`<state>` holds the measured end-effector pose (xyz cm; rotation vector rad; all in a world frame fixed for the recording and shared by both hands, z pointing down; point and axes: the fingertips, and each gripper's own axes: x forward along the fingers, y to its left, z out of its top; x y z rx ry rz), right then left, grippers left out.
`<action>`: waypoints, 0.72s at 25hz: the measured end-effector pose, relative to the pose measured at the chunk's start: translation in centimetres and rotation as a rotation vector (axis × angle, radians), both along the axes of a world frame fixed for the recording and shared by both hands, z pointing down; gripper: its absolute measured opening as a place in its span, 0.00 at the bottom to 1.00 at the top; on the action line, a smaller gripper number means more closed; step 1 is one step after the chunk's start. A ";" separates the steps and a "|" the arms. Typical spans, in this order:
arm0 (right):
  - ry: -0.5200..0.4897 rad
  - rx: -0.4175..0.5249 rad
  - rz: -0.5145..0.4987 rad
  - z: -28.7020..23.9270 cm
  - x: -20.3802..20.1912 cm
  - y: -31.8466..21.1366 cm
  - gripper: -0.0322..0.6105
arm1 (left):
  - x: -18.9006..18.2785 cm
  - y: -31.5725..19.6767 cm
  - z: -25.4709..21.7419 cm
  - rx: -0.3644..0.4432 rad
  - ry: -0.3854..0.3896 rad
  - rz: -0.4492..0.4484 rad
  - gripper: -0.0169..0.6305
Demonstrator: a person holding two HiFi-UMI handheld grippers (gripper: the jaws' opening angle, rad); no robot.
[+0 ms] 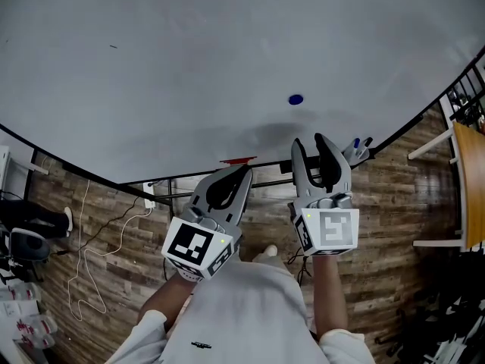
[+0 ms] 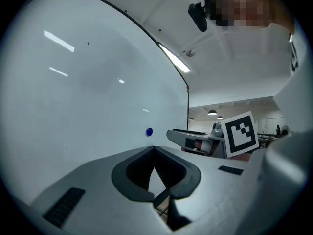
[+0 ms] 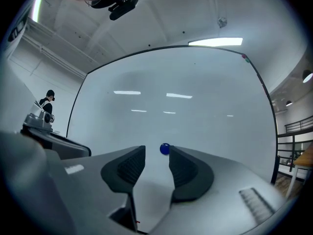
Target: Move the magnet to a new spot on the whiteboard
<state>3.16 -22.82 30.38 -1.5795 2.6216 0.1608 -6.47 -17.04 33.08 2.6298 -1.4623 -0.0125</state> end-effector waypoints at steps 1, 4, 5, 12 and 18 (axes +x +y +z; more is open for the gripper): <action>-0.008 -0.005 0.001 0.0 -0.1 -0.4 0.29 | -0.1 -0.2 0.1 -0.001 -0.001 0.000 0.04; -0.003 -0.012 0.000 0.1 -0.7 -1.4 0.30 | -0.3 -0.7 0.3 -0.002 -0.001 -0.002 0.04; 0.004 -0.013 0.006 0.1 -0.9 -1.7 0.30 | -0.5 -0.8 0.2 -0.001 0.000 -0.003 0.04; 0.035 -0.030 0.036 0.5 -1.6 -4.4 0.31 | -0.7 -1.9 0.4 -0.008 0.006 0.006 0.04; 0.058 -0.045 0.044 0.6 -2.0 -6.2 0.31 | -0.9 -2.6 0.6 -0.009 0.010 0.003 0.04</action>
